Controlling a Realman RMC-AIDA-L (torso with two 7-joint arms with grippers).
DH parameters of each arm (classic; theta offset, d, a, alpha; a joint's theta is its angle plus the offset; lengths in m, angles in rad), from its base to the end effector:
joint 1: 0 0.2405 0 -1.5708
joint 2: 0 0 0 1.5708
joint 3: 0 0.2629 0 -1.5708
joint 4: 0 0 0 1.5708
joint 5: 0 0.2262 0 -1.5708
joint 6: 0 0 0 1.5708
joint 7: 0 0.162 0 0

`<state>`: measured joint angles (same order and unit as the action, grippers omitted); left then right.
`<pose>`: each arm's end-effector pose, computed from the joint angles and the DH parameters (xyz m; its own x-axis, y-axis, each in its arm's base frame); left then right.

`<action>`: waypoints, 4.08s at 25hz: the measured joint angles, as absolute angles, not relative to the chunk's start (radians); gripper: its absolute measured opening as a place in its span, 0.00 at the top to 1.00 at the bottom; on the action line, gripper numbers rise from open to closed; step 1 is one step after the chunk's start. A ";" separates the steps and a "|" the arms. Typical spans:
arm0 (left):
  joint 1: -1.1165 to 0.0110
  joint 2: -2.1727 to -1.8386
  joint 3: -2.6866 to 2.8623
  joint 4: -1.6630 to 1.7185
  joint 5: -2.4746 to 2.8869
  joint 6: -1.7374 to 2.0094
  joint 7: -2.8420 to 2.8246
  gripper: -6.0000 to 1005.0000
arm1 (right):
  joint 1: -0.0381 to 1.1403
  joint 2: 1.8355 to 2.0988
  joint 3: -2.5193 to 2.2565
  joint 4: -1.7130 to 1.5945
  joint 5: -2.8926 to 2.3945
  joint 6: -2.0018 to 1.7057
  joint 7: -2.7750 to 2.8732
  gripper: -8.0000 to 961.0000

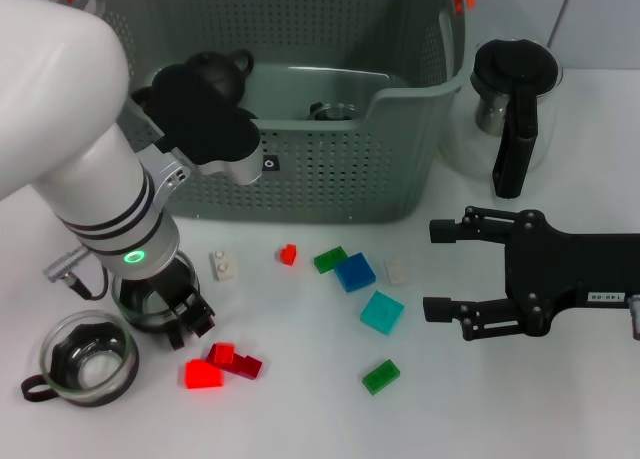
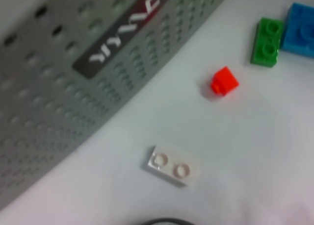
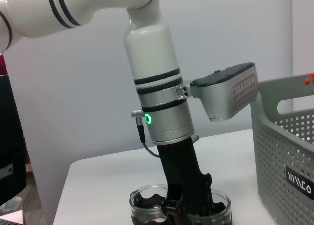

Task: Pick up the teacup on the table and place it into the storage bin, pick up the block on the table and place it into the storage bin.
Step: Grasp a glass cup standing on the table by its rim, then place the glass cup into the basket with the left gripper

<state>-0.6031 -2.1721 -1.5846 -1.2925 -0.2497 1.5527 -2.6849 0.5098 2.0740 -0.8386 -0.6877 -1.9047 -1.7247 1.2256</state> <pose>-0.2055 0.3573 -0.0602 0.6175 0.6710 -0.4104 0.4302 -0.7250 -0.5379 0.2417 0.3253 -0.0248 0.8429 -0.1431 -0.5186 -0.1939 -0.9800 -0.0448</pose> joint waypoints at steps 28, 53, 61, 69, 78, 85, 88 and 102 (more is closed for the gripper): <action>-0.517 -2.171 -1.869 -1.760 -0.529 1.914 -2.483 0.96 | 0.503 2.075 -0.833 -0.686 -1.905 -1.738 1.227 0.05; -0.847 -2.119 -2.047 -1.104 -0.859 1.020 -2.250 0.96 | 0.513 2.074 -0.829 -0.662 -1.899 -1.740 1.226 0.05; -0.927 -2.136 -2.010 -0.758 -0.850 0.720 -2.015 0.96 | 0.514 2.075 -0.828 -0.662 -1.897 -1.745 1.222 0.05; -0.951 -2.138 -1.996 -0.695 -0.749 0.717 -2.024 0.96 | 0.513 2.075 -0.828 -0.660 -1.900 -1.745 1.222 0.05; -1.056 -2.138 -1.988 -0.776 -0.429 0.879 -2.367 0.96 | 0.512 2.076 -0.828 -0.655 -1.904 -1.744 1.226 0.05; -1.192 -2.145 -1.985 -0.673 -0.227 0.951 -2.534 0.96 | 0.512 2.074 -0.833 -0.633 -1.904 -1.739 1.219 0.05; -1.206 -2.155 -1.985 -0.640 -0.201 0.928 -2.538 0.96 | 0.512 2.074 -0.834 -0.633 -1.904 -1.739 1.219 0.05; -1.148 -2.165 -1.962 -0.588 -0.194 0.732 -2.524 0.93 | 0.506 2.073 -0.837 -0.634 -1.904 -1.737 1.219 0.05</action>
<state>-1.1484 -2.1654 -1.9616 -0.5884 -0.1935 0.7318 -2.5239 0.5061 2.0731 -0.8368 -0.6336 -1.9036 -1.7366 1.2194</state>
